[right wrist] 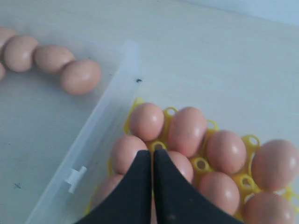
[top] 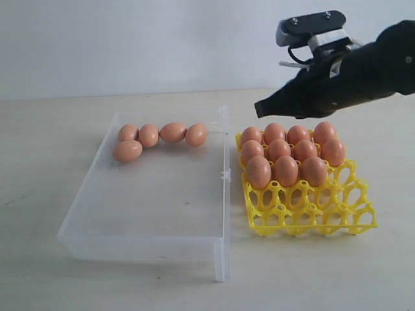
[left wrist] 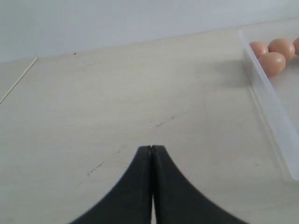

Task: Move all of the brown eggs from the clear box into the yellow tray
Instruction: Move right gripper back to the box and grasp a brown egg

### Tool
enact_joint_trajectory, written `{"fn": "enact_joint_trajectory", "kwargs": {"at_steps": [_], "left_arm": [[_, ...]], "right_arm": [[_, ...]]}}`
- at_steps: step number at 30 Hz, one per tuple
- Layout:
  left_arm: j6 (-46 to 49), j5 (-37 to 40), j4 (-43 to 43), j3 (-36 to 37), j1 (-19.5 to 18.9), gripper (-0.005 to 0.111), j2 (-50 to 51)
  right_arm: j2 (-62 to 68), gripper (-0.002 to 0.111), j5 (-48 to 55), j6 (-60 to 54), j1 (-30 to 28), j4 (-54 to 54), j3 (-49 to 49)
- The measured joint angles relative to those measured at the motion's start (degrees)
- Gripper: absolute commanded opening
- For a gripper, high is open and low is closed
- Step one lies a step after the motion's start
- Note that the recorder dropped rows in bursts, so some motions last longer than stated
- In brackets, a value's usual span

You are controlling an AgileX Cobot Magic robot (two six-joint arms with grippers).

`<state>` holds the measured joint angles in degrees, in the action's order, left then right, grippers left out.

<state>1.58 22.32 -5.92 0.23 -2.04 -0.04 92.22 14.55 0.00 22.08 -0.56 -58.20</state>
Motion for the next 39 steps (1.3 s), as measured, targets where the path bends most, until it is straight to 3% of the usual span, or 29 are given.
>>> {"fn": "enact_joint_trajectory", "kwargs": {"at_steps": [4, 9, 15, 17, 26, 39], "left_arm": [[0.00, 0.00, 0.00, 0.00, 0.00, 0.000, 0.00], [0.00, 0.00, 0.00, 0.00, 0.00, 0.000, 0.00], [0.00, 0.00, 0.00, 0.00, 0.00, 0.000, 0.00], [0.00, 0.00, 0.00, 0.00, 0.00, 0.000, 0.00], [0.00, 0.00, 0.00, 0.00, 0.00, 0.000, 0.00], [0.00, 0.00, 0.00, 0.00, 0.00, 0.000, 0.00]], "right_arm": [[2.68, 0.007, 1.08, -1.85, 4.51, 0.00, -8.19], [16.01, 0.015, 6.35, -4.30, 8.91, 0.00, -24.71], [30.00, 0.049, 8.12, 0.43, 9.41, 0.00, -38.08], [32.88, 0.055, 9.04, 2.83, 9.99, 0.00, -40.65], [41.82, 0.054, 10.95, 10.54, 15.14, 0.89, -52.21], [53.45, 0.054, 22.91, 14.93, 15.82, -0.23, -70.54]]}}
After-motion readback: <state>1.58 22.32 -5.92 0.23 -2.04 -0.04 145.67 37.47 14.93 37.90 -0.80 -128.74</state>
